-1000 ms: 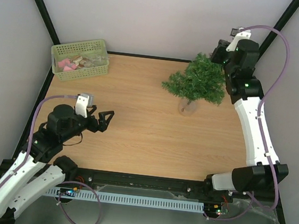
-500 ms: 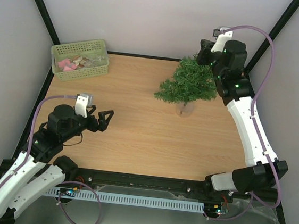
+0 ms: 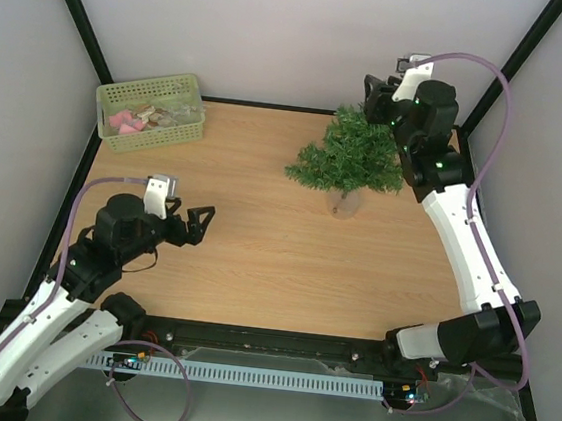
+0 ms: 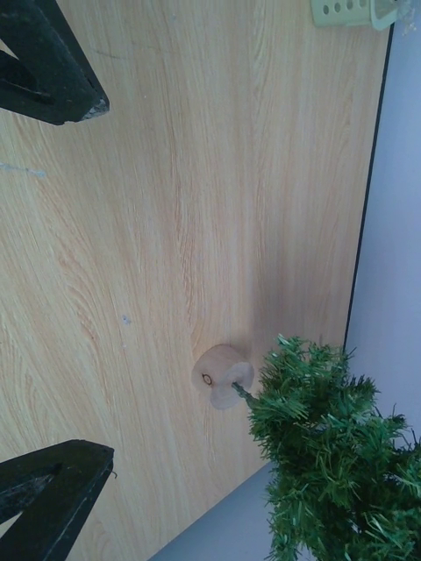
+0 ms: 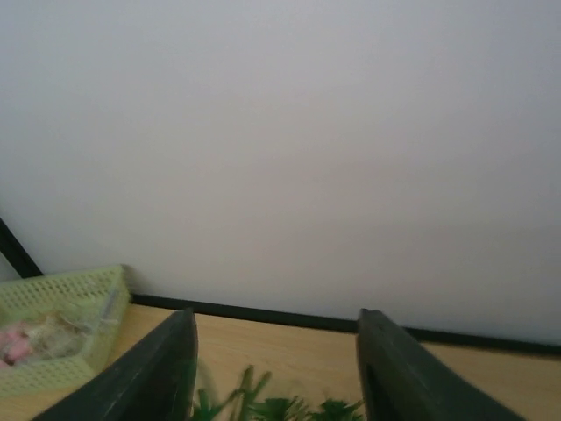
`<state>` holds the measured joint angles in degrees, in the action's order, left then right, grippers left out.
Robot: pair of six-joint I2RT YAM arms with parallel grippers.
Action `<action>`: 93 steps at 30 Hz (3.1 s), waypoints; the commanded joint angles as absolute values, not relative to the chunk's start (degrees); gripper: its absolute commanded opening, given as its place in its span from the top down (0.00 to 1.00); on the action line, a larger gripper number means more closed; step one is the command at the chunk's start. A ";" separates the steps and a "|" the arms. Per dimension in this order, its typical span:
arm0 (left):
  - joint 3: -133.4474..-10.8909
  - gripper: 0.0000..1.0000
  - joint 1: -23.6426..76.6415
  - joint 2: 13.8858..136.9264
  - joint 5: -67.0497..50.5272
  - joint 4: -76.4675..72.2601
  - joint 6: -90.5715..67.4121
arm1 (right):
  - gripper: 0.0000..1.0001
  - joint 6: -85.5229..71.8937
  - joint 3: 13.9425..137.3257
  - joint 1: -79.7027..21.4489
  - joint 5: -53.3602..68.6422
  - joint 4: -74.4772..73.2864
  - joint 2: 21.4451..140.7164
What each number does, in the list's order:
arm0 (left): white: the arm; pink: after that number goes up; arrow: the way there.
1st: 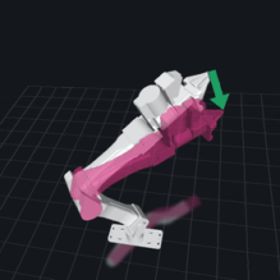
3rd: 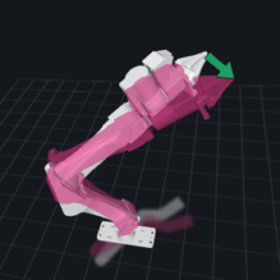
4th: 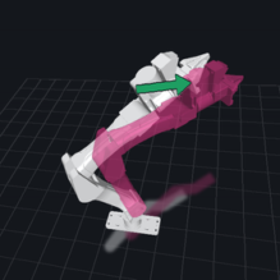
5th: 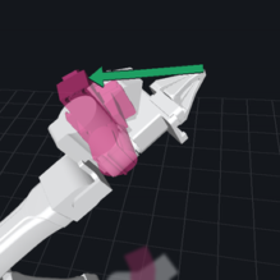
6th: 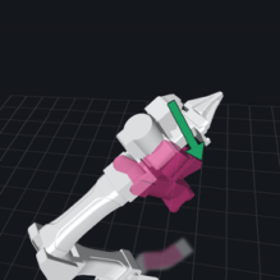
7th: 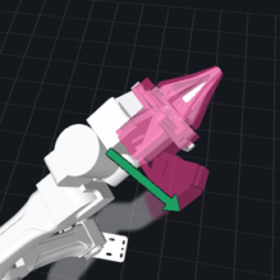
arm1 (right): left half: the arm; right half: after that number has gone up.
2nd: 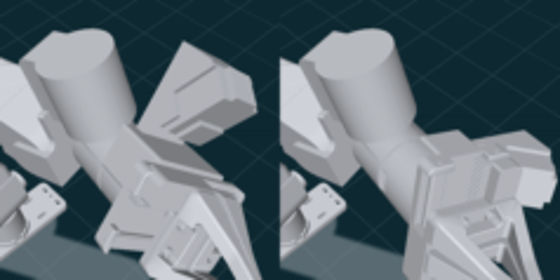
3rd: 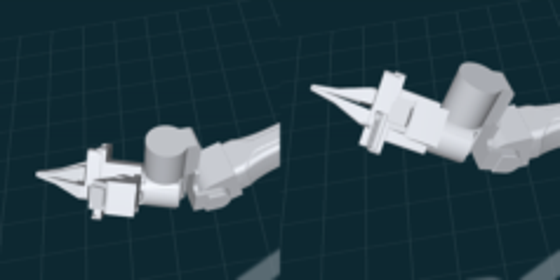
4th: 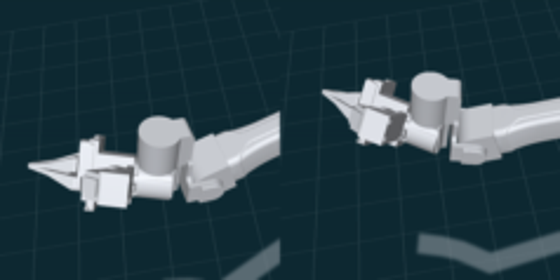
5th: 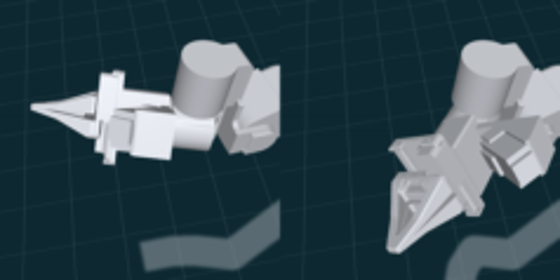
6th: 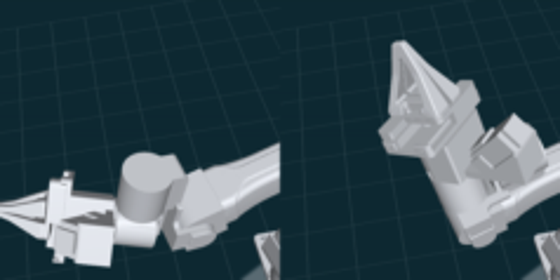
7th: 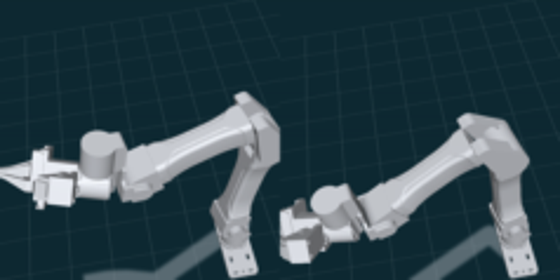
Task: Decorate the small christmas tree
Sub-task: Move the christmas tree to the center of the board, then move the storage box to the center of the board.
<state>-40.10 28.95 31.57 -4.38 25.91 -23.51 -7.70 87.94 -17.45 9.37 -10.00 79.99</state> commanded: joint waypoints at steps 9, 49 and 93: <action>-47.80 0.00 28.50 44.69 5.48 25.40 -22.35 | 0.02 -18.63 84.17 -17.70 3.01 -22.22 67.92; -108.90 0.00 -8.61 126.56 -6.54 35.48 -5.21 | 0.02 -27.52 62.01 -17.67 25.40 -22.15 36.66; -80.35 0.01 -2.41 103.08 -0.18 31.37 -2.17 | 0.02 -24.23 59.45 -17.67 23.89 -22.02 34.35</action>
